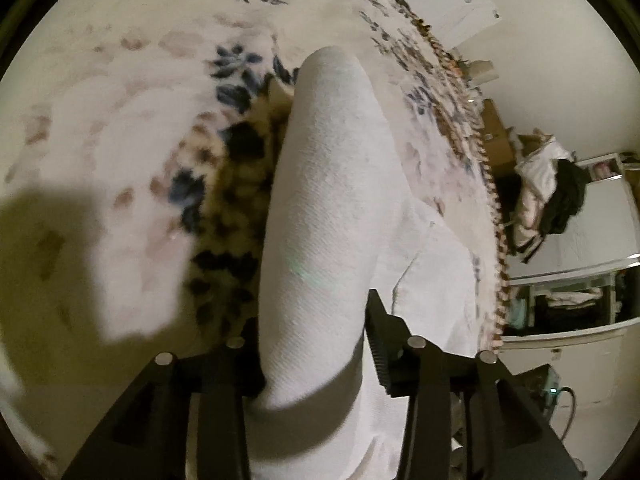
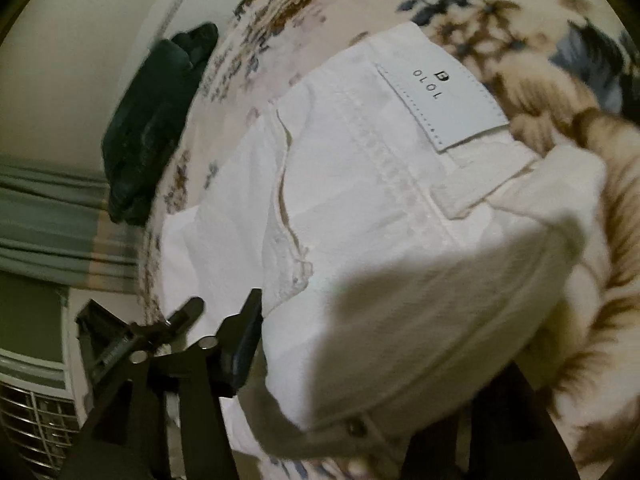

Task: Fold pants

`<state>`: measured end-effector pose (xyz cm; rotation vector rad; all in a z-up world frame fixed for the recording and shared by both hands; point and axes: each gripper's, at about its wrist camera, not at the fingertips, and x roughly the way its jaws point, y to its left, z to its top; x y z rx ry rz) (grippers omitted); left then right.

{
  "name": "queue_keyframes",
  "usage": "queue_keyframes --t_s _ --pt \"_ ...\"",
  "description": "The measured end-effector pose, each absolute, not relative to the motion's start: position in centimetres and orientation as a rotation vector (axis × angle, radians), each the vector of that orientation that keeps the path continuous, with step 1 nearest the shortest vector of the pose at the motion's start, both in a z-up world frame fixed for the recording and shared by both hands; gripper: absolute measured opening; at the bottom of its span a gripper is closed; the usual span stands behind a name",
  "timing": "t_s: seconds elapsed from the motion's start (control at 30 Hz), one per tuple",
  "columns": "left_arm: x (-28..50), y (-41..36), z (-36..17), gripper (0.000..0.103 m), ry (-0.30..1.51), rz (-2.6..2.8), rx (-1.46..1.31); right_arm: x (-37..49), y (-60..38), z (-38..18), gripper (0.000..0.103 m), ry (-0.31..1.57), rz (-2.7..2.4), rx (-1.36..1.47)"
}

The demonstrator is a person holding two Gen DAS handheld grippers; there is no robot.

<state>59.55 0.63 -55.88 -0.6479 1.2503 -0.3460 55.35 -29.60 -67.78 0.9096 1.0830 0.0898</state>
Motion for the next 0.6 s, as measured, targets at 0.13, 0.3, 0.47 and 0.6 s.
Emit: queue_keyframes --t_s 0.13,0.3,0.47,0.6 --pt "59.1 -0.2 -54.2 0.047 1.266 -0.255 -0.511 55.0 -29.8 -66.7 0.085 1.151 0.059 0.793" --pt "56.8 -1.8 -51.5 0.082 1.246 -0.168 -0.330 53.5 -29.6 -64.1 0.094 1.180 -0.001 0.549" --pt "53.7 -4.1 -49.2 0.088 1.236 -0.135 -0.186 52.3 -29.3 -60.2 0.100 1.168 -0.095 0.314" --pt "52.0 -6.0 -47.3 0.088 1.217 -0.112 -0.108 51.6 -29.2 -57.2 0.103 1.133 -0.150 0.209"
